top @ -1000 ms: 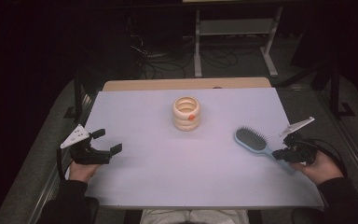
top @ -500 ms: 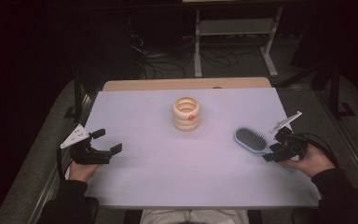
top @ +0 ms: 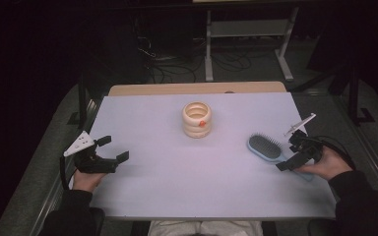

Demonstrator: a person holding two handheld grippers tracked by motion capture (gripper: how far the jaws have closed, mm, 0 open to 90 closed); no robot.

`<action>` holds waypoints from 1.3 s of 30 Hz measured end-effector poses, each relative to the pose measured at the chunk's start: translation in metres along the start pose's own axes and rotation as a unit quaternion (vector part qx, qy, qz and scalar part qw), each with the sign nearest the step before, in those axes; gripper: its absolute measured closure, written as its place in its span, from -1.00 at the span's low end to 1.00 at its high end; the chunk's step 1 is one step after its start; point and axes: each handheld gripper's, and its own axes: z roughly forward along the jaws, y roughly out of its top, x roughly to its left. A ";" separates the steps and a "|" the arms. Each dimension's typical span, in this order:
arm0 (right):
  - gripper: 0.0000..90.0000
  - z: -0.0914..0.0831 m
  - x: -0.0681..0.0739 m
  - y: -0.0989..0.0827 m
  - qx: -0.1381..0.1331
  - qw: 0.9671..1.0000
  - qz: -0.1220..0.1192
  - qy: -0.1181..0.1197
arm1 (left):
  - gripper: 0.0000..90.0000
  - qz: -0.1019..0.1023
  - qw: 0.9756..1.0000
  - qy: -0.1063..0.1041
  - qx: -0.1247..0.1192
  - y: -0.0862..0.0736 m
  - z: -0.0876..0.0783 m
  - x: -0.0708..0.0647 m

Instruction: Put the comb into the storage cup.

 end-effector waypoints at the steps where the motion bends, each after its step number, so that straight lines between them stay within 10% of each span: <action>1: -0.94 0.001 -0.001 0.000 -0.001 1.000 -0.005 0.001 | -1.00 0.000 1.000 -0.001 0.000 0.000 0.000 0.000; 14: -0.70 0.017 -0.008 0.002 0.031 0.999 -0.019 -0.007 | -1.00 0.001 1.000 -0.003 -0.001 0.000 0.000 0.000; 28: 0.38 0.025 -0.011 0.005 0.053 0.998 -0.018 -0.022 | -1.00 0.002 1.000 -0.003 0.000 0.000 0.000 0.000; 39: 0.52 0.023 -0.011 0.002 0.054 0.998 -0.005 -0.027 | -1.00 0.003 1.000 -0.003 0.002 0.000 0.001 0.000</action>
